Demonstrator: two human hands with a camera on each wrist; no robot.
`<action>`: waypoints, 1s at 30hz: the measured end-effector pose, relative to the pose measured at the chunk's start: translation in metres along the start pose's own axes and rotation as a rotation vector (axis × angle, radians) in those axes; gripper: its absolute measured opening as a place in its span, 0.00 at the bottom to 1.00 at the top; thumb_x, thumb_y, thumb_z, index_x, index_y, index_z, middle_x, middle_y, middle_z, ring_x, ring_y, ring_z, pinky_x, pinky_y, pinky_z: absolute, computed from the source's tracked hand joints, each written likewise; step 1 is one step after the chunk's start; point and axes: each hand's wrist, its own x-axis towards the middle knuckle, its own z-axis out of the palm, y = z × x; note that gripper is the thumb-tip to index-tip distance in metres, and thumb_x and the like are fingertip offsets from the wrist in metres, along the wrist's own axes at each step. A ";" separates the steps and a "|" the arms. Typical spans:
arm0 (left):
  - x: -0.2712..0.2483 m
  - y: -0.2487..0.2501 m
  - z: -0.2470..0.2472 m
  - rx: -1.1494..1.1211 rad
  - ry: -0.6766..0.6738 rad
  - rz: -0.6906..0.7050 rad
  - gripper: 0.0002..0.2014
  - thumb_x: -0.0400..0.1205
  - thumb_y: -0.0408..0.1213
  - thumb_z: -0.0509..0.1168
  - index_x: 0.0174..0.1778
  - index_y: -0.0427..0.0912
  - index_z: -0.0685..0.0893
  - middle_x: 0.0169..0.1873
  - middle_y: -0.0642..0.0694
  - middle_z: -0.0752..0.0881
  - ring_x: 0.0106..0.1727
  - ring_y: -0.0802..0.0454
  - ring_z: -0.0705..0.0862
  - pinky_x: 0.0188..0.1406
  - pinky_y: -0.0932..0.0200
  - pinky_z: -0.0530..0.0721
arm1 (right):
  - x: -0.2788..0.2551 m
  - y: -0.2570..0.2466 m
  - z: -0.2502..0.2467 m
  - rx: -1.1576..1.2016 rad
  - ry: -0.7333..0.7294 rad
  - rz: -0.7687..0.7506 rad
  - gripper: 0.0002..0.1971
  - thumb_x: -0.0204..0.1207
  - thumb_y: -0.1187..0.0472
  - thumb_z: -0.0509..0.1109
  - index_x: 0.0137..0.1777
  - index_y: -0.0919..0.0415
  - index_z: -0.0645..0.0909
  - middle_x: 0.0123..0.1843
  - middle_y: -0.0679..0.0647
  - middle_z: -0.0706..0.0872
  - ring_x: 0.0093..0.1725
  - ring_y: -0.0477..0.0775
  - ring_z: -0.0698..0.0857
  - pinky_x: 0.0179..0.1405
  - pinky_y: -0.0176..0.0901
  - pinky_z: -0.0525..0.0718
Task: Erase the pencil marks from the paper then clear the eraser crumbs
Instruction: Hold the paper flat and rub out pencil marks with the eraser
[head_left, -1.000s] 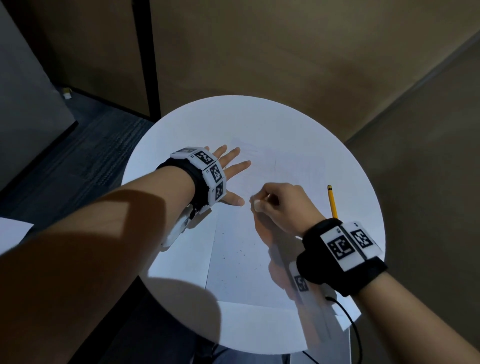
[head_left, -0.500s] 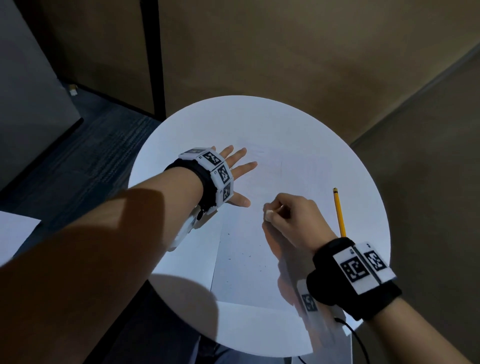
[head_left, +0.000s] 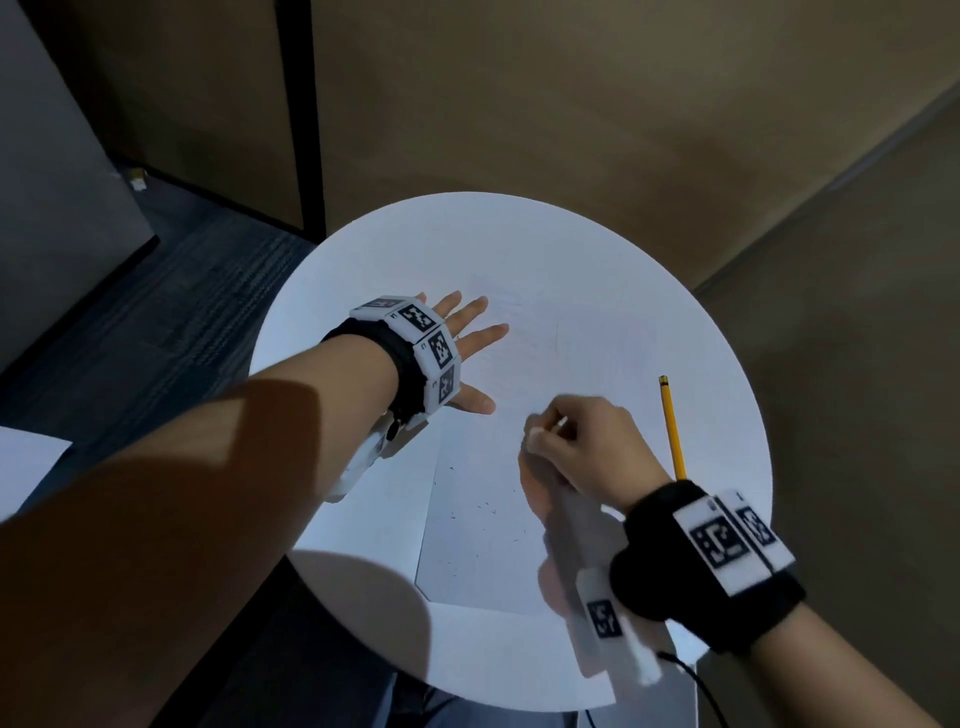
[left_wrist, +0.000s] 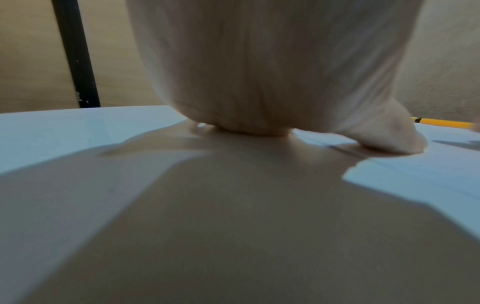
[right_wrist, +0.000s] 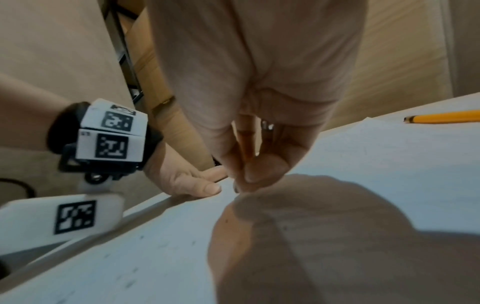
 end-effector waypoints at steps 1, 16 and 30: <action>0.000 0.000 0.000 0.007 0.003 -0.001 0.47 0.71 0.76 0.49 0.80 0.64 0.34 0.81 0.53 0.31 0.82 0.48 0.32 0.78 0.40 0.34 | 0.005 -0.001 0.000 0.013 0.032 0.007 0.08 0.76 0.64 0.66 0.35 0.56 0.78 0.28 0.42 0.78 0.28 0.38 0.77 0.26 0.20 0.73; -0.002 0.003 -0.002 0.028 -0.007 -0.002 0.46 0.72 0.75 0.49 0.80 0.64 0.33 0.81 0.53 0.30 0.82 0.47 0.32 0.78 0.40 0.33 | 0.009 -0.016 0.012 -0.033 0.009 -0.070 0.06 0.79 0.65 0.63 0.40 0.59 0.76 0.30 0.40 0.75 0.33 0.43 0.75 0.31 0.26 0.71; 0.000 0.001 0.000 0.019 -0.004 -0.004 0.47 0.71 0.76 0.49 0.80 0.64 0.34 0.81 0.53 0.30 0.82 0.48 0.31 0.78 0.40 0.33 | 0.010 -0.019 0.005 -0.019 -0.109 -0.044 0.11 0.77 0.64 0.65 0.33 0.55 0.74 0.30 0.43 0.78 0.30 0.39 0.76 0.27 0.19 0.72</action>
